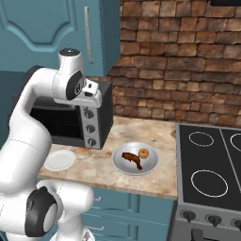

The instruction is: Remove the tangerine from the bowl and place it on the small plate. Then place the bowl with only the chicken drumstick in the microwave, close the door, and press the start button to microwave the chicken drumstick.

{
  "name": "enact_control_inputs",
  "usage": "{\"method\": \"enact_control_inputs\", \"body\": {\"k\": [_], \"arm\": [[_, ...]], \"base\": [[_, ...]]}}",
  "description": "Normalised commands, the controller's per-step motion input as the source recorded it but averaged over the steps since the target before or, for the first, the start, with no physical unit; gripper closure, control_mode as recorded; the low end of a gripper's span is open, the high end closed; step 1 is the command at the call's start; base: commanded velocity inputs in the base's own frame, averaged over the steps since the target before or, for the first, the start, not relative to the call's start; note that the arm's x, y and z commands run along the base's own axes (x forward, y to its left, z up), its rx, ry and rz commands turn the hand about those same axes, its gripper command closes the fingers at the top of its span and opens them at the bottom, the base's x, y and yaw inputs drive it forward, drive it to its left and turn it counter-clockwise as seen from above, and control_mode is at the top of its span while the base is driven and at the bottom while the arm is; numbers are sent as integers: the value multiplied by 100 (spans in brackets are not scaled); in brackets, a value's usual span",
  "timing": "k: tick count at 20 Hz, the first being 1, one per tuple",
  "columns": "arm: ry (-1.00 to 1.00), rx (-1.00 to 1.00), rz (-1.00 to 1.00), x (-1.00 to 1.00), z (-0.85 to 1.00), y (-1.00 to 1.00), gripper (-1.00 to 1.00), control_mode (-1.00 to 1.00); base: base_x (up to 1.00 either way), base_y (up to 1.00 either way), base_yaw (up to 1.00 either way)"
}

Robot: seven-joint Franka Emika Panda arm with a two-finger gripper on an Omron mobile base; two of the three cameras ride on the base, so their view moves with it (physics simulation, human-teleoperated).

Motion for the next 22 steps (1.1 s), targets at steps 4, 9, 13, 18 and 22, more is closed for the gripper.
{"method": "enact_control_inputs", "body": {"k": [4, 9, 13, 18, 22], "arm": [[-2, 0, -1, -35, -12, -1, -100, -100], [2, 1, -10, -47, -41, -90, -100, -100], [18, 4, -8, -11, -46, -93, -100, -100], [22, 1, -5, 12, -45, -86, -100, -100], [14, 0, -1, 20, -51, -53, -100, -100]], "base": [[0, 0, 0], [0, 0, 0], [0, 0, 0], [0, 0, 0], [0, 0, 0]]}}
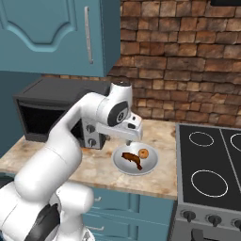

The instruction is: Remove the tangerine from the bowl and place it on the small plate. Then place the bowl with only the chicken drumstick in the microwave, close the door, and press the start button to microwave the chicken drumstick.

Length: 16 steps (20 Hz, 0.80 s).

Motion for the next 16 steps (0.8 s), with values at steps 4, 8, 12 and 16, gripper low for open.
{"method": "enact_control_inputs", "body": {"k": [4, 8, 12, 16], "arm": [[11, -2, -6, 9, -83, -19, -100, -100], [1, -6, 0, 0, -58, -9, -100, -100], [9, 0, 0, 4, -3, -33, -100, -100], [10, 0, -2, 12, 0, -1, -100, -100]], "base": [[0, 0, 0], [0, 0, 0], [0, 0, 0], [0, 0, 0]]}}
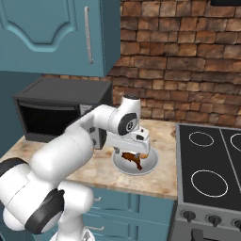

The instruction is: Remove the tangerine from the bowl and place it on the small plate. Then place the bowl with only the chicken drumstick in the microwave, close the door, and press the start button to microwave the chicken drumstick.

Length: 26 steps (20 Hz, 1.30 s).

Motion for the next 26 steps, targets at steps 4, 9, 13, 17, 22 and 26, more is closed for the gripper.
{"method": "enact_control_inputs", "body": {"k": [4, 9, 13, 17, 22, 26], "arm": [[3, 0, 0, 9, -12, -16, -100, -100], [-1, 0, 0, 36, -30, -8, -100, -100], [0, 0, 0, 38, -21, -16, -100, -100], [0, 1, -1, 43, -11, -10, -100, -100], [0, 0, -1, 26, -17, -10, -100, -100], [0, 0, -1, 19, -24, -1, -100, -100]], "base": [[0, 0, 0], [0, 0, 0], [0, 0, 0], [0, 0, 0], [0, 0, 0], [0, 0, 0]]}}
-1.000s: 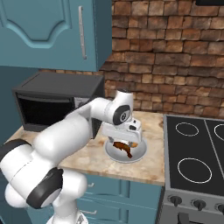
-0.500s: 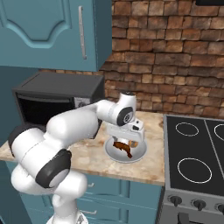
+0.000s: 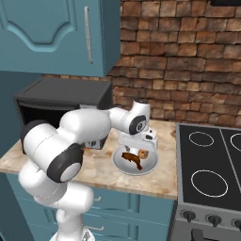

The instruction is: Remove the tangerine from the bowl and place it on the small plate. Then place the bowl with only the chicken drumstick in the microwave, close the door, and press the start button to microwave the chicken drumstick.

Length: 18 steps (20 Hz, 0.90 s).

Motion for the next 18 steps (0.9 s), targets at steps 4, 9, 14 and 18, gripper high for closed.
{"method": "enact_control_inputs", "body": {"k": [4, 9, 14, 18], "arm": [[0, 0, -2, 29, -18, -1, -100, -100], [0, 0, 0, 39, -24, -15, -100, -100], [0, 0, 0, 19, -29, -11, -100, -100], [0, 0, -4, 0, -20, -3, -100, -100]], "base": [[0, 0, 0], [0, 0, 0], [0, 0, 0], [0, 0, 0]]}}
